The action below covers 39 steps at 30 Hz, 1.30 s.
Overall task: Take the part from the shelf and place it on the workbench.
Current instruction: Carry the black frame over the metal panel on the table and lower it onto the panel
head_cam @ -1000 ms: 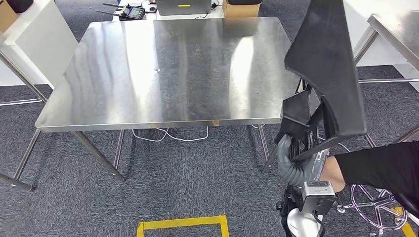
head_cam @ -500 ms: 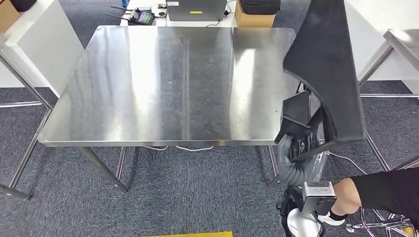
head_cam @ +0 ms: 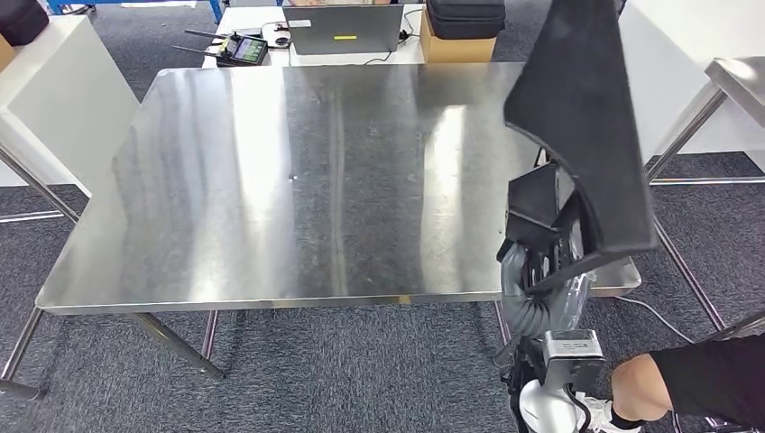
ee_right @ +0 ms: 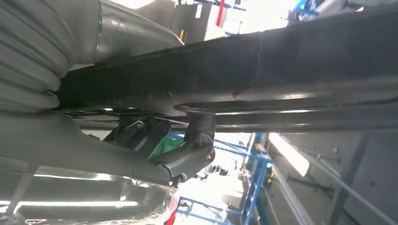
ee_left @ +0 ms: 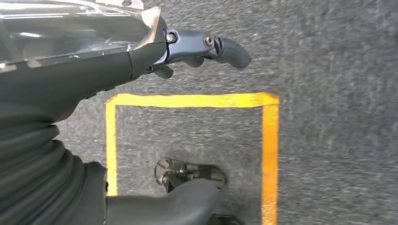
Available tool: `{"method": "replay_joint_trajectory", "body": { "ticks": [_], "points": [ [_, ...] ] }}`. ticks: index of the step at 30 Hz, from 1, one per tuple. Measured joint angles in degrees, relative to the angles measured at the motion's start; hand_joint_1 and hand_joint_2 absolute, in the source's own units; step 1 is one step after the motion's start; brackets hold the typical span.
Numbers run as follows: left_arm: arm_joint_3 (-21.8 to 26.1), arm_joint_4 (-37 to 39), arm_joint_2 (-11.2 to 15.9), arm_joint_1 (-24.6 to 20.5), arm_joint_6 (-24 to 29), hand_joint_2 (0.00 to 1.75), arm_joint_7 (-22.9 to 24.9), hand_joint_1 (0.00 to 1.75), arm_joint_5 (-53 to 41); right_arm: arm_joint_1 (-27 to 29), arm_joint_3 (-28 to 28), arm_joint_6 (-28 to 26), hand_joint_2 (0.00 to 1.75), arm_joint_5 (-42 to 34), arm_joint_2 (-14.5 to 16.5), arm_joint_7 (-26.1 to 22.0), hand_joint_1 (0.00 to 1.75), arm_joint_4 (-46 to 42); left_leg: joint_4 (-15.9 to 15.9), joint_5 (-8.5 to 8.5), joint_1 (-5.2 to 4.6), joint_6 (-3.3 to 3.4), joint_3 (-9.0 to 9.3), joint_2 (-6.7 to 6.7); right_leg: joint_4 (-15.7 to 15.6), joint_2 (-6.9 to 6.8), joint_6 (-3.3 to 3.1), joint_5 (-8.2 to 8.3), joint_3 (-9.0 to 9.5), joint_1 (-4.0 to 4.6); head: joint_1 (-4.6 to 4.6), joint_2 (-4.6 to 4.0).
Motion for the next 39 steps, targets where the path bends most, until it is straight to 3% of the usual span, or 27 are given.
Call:
{"method": "replay_joint_trajectory", "body": {
  "ticks": [2, 3, 4, 6, 7, 8, 10, 12, 14, 16, 18, 20, 22, 24, 26, 28, 30, 33, 34, 35, 37, 39],
  "points": [
    [0.23, 0.0, 0.07, 0.31, 0.0, 1.75, -0.1, 0.0, 0.07, 0.1, 0.46, 0.02, 1.75, 1.37, 0.11, -0.11, 1.75, 0.18, 2.41, -2.15, 0.55, -0.86, -4.26, 0.05, 0.0, 0.25, 0.17, -1.06, 1.01, -0.21, -0.02, 0.0],
    [0.32, 0.0, 0.08, 0.52, -0.01, 1.75, -0.21, 0.0, 0.11, 0.12, 0.73, 0.0, 1.75, 2.14, 0.14, -0.15, 1.75, 0.32, 1.32, -1.84, 0.88, -1.29, -5.3, 0.09, 0.0, 0.38, 0.44, -1.68, 1.72, -0.41, -0.03, 0.0],
    [0.37, 0.0, 0.08, 0.68, -0.03, 1.75, -0.38, 0.0, 0.14, 0.09, 1.0, -0.06, 1.75, 3.01, 0.16, -0.15, 1.75, 0.47, -1.2, 0.15, 1.24, -1.72, -5.55, 0.17, 0.0, 0.47, 0.79, -2.35, 2.39, -0.64, -0.02, 0.0],
    [0.42, 0.09, -0.01, 0.88, -0.21, 1.75, -0.72, 0.0, 0.07, -0.19, 1.7, -0.4, 1.75, 5.05, 0.15, -0.03, 1.75, 0.86, -6.51, 6.49, 1.69, -2.16, -5.15, 0.81, 0.04, 0.51, 1.67, -3.73, 3.7, -0.76, -0.19, 0.0],
    [0.43, 0.13, -0.05, 0.85, -0.34, 1.75, -0.85, 0.0, -0.04, -0.48, 2.07, -0.67, 1.75, 5.99, 0.15, 0.04, 1.75, 1.05, -8.07, 8.57, 1.68, -1.93, -4.96, 1.11, 0.0, 0.49, 2.11, -4.26, 3.96, -0.64, -0.29, 0.0],
    [0.43, 0.14, -0.1, 0.78, -0.45, 1.75, -0.97, 0.0, -0.15, -0.86, 2.46, -0.91, 1.75, 6.76, 0.14, 0.14, 1.75, 1.23, -8.56, 9.52, 1.52, -1.46, -4.77, 1.33, -0.22, 0.47, 2.55, -4.63, 4.26, -0.45, -0.27, 0.0],
    [0.44, 0.06, -0.1, 0.64, -0.54, 1.75, -1.13, 0.0, -0.28, -1.57, 3.11, -1.22, 1.75, 7.62, 0.13, 0.33, 1.75, 1.46, -8.91, 9.05, 1.14, -0.08, -4.06, 0.98, 0.2, 0.42, 3.64, -4.34, 4.81, -0.16, -0.1, 0.0],
    [0.46, 0.02, -0.15, 0.64, -0.59, 1.75, -1.26, 0.0, -0.34, -2.22, 3.56, -1.54, 1.75, 8.68, 0.03, 0.56, 1.75, 1.75, -9.42, 8.65, 0.92, 1.2, -2.71, 0.5, 3.11, 0.34, 4.41, -3.84, 4.21, -0.16, 0.14, 0.01],
    [0.48, 0.02, -0.18, 0.64, -0.87, 1.75, -1.37, 0.0, -0.73, -3.43, 4.3, -2.74, 1.75, 12.03, -0.24, 1.08, 1.75, 2.56, -9.59, 7.81, 0.71, 2.07, -1.63, 0.21, 8.47, 0.28, 4.13, -4.79, 0.41, -0.3, 0.48, 0.01],
    [0.51, 0.02, -0.15, 0.65, -1.25, 1.75, -1.45, 0.0, -1.4, -5.7, 5.81, -4.75, 1.75, 18.52, -0.6, 2.27, 1.75, 4.13, -9.57, 6.98, 0.45, 2.39, -0.96, 0.09, 13.34, 0.27, 3.61, -6.68, -4.49, -0.27, 0.68, 0.0],
    [0.53, 0.02, -0.15, 0.63, -1.5, 1.75, -1.48, 0.0, -2.0, -8.31, 7.61, -6.29, 1.75, 25.54, -0.84, 3.86, 1.75, 5.93, -9.52, 6.37, 0.2, 2.43, -0.23, 0.07, 14.4, 0.27, 3.65, -7.29, -7.37, -0.2, 0.69, 0.0],
    [0.55, 0.02, -0.21, 0.42, -1.67, 1.75, -1.47, 0.0, -2.54, -11.27, 9.98, -6.3, 1.75, 31.95, -0.87, 5.87, 1.75, 7.91, -9.48, 5.71, 0.05, 2.3, 0.73, 0.0, 10.57, 0.26, 4.24, -4.93, -7.46, -0.17, 0.68, 0.01],
    [0.55, 0.02, -0.32, -0.01, -1.79, 1.75, -1.27, 0.0, -3.31, -15.48, 13.48, -4.61, 1.75, 38.31, -0.8, 8.7, 1.75, 10.82, -9.59, 4.84, 0.04, 1.91, 1.93, -0.07, 5.21, 0.12, 4.72, 0.02, -6.65, -0.01, 0.69, 0.01],
    [0.52, 0.01, -0.42, -0.66, -1.95, 1.75, -0.77, 0.0, -4.13, -20.35, 17.53, -2.03, 1.75, 43.41, -0.39, 11.92, 1.75, 14.74, -9.9, 4.37, 0.04, 1.32, 2.35, -0.03, 2.55, -0.1, 3.87, 2.88, -6.22, 0.56, 0.78, 0.01],
    [0.48, -0.03, -0.51, -1.25, -2.19, 1.75, -0.27, 0.0, -4.65, -23.99, 21.0, -0.09, 1.75, 46.45, 0.48, 14.69, 1.75, 18.4, -10.2, 4.32, -0.01, 0.82, 2.51, 0.09, 1.79, -0.15, 2.39, 2.88, -5.87, 0.81, 0.9, 0.02],
    [0.38, -0.06, -0.63, -1.64, -2.41, 1.75, 0.31, 0.0, -5.14, -28.2, 24.12, 1.0, 1.75, 48.53, 2.0, 16.77, 1.75, 23.28, -8.92, 4.16, 0.13, 0.42, 2.33, 0.1, 1.07, 0.0, 1.56, 2.94, -4.95, 0.36, 0.87, 0.01],
    [0.26, -0.07, -0.74, -2.15, -2.56, 1.75, 1.17, 0.0, -5.68, -34.09, 27.64, 2.04, 1.75, 51.05, 3.87, 19.02, 1.75, 30.13, -3.78, 3.19, 0.28, -0.04, -0.67, 0.06, 0.59, 0.21, 1.01, 2.78, -4.03, 0.1, 0.68, 0.01],
    [0.2, -0.07, -0.77, -2.5, -2.82, 1.75, 2.71, 0.0, -6.27, -39.85, 32.12, 3.33, 1.75, 54.33, 6.32, 22.22, 1.75, 39.94, 4.8, 0.74, 0.29, -0.68, -7.61, 0.08, 0.55, 0.33, 0.08, 2.08, -3.19, 0.29, 0.55, 0.01],
    [0.2, -0.07, -0.77, -2.42, -2.91, 1.75, 3.06, 0.0, -6.39, -40.93, 33.25, 3.59, 1.75, 55.01, 7.11, 22.89, 1.75, 42.92, 4.81, 1.46, 0.32, -0.78, -8.7, 0.09, 0.55, 0.37, -0.09, 1.8, -2.84, 0.33, 0.55, 0.01],
    [0.19, -0.07, -0.76, -2.36, -3.01, 1.75, 3.3, 0.0, -6.47, -42.06, 34.33, 3.8, 1.75, 55.71, 7.98, 23.71, 1.75, 45.96, 2.82, 3.58, 0.36, -0.81, -8.85, 0.11, 0.55, 0.44, -0.15, 1.5, -2.43, 0.35, 0.54, 0.01],
    [0.19, -0.06, -0.75, -2.34, -3.13, 1.75, 3.43, 0.0, -6.66, -44.35, 36.11, 4.05, 1.75, 57.01, 9.64, 25.46, 1.75, 51.52, -4.26, 9.07, 0.39, -0.68, -7.45, 0.14, 0.61, 0.56, 0.12, 0.89, -1.65, 0.47, 0.52, 0.01],
    [0.18, -0.05, -0.75, -2.41, -3.27, 1.75, 3.42, 0.0, -6.85, -46.25, 37.31, 4.2, 1.75, 57.72, 10.85, 26.66, 1.75, 55.85, -9.0, 10.91, 0.29, -0.14, -6.13, 0.12, 0.68, 0.62, 0.69, 0.32, -1.45, 0.83, 0.52, 0.01]
  ]
}}
